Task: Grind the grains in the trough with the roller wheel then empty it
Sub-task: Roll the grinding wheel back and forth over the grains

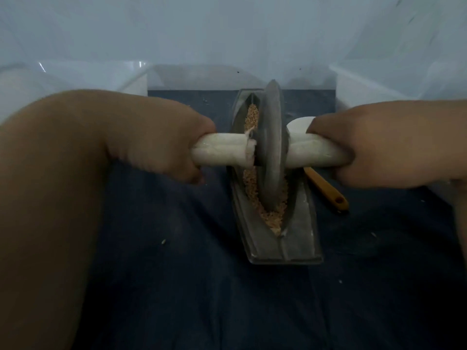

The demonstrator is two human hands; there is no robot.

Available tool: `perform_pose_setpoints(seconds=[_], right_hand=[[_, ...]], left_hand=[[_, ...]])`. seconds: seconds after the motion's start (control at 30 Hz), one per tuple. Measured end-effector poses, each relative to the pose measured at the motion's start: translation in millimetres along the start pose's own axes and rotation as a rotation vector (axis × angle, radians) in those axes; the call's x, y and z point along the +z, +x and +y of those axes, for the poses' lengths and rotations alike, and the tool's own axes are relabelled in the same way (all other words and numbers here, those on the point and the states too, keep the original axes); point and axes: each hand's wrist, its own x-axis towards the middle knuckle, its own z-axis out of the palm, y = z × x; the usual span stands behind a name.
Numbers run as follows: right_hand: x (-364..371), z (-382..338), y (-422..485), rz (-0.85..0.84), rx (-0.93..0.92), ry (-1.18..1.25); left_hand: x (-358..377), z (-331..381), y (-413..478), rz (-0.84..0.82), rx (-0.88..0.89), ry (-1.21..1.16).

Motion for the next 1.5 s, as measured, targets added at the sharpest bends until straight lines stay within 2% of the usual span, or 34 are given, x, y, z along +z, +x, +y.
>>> perform_pose_setpoints(seconds=[0.07,0.17,0.23,0.3,0.37,0.43,0.5,0.53,0.6,0.73,0.87,0.97,1.13,1.27,1.33,1.43,1.5], right_hand=[[2,2,1,0.027,-0.012,0.010],[16,7,14,0.099,0.027,0.014],[31,13,31,0.204,0.095,-0.010],[45,17,50,0.385,0.163,-0.114],[56,16,62,0.539,0.226,-0.150],[63,14,67,0.657,0.261,-0.087],[68,12,67,0.702,0.259,-0.035],[68,12,67,0.692,0.236,-0.028],[65,12,66,0.624,0.179,-0.046],[41,8,56,0.471,0.087,-0.084],[20,5,26,0.222,-0.031,-0.150],[14,3,7,0.147,-0.042,-0.108],[24,7,21,0.208,0.021,-0.029],[48,8,47,0.530,0.149,-0.147],[55,8,55,0.642,0.232,-0.103],[55,12,58,0.652,0.356,0.013],[54,12,57,0.644,0.314,0.061]], left_hand=[[3,4,2,0.029,-0.017,0.040],[12,3,14,0.176,-0.084,0.087],[22,2,27,0.378,-0.155,0.118],[33,1,41,0.616,-0.286,0.238],[43,1,51,0.728,-0.402,0.301],[49,-1,55,0.825,-0.416,0.307],[50,-5,53,0.876,-0.299,0.274],[49,-7,51,0.856,-0.202,0.260],[46,-7,49,0.706,-0.085,0.255],[32,-4,44,0.487,-0.172,0.189],[15,1,25,0.176,-0.084,0.145],[10,8,10,0.085,-0.038,0.145],[15,11,18,0.202,-0.097,0.134],[39,11,42,0.610,-0.346,0.260],[48,10,49,0.683,-0.426,0.227],[56,1,52,0.710,-0.362,0.090],[58,-4,49,0.681,-0.262,-0.051]])
